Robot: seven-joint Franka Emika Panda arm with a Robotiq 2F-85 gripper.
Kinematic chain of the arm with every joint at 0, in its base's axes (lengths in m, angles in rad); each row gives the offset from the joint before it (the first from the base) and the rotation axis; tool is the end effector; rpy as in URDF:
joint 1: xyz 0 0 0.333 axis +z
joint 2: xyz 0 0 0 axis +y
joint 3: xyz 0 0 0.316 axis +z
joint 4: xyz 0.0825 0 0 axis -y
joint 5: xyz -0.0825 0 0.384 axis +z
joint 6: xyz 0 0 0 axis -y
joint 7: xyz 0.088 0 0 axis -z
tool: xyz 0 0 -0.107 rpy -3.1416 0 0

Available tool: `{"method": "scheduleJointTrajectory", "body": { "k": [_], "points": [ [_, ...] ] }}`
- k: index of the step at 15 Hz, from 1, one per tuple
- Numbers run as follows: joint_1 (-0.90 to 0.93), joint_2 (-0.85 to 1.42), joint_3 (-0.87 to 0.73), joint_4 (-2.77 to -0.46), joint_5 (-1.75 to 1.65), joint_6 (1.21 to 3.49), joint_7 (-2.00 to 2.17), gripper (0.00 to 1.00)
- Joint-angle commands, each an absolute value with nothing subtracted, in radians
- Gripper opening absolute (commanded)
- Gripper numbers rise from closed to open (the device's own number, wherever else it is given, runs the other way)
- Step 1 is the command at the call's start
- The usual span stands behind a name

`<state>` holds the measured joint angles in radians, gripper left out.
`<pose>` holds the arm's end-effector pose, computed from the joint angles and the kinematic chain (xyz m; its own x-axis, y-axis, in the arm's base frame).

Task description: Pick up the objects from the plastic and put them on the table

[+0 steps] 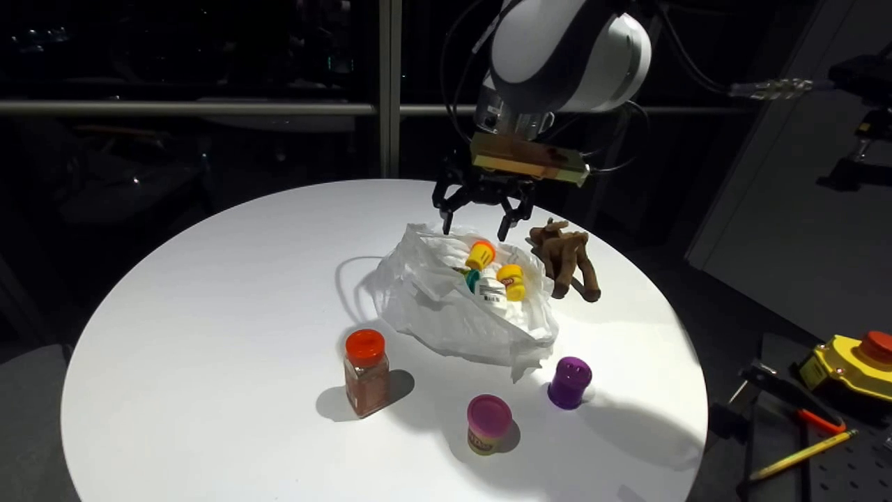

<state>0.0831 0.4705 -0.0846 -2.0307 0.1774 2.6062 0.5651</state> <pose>0.6111 -0.0033 0.2224 0.7599 -0.6480 0.0514 -0.6403 -0.7598 -0.1129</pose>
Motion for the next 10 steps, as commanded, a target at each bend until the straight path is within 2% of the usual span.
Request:
{"method": "scheduleJointTrajectory", "body": {
  "k": [1, 10],
  "points": [
    [0.071, 0.56, -0.092, -1.889, 0.241, 2.512, 0.67, 1.0],
    [0.085, 0.672, -0.135, -1.785, 0.168, 2.476, 0.758, 1.0]
  ]
}}
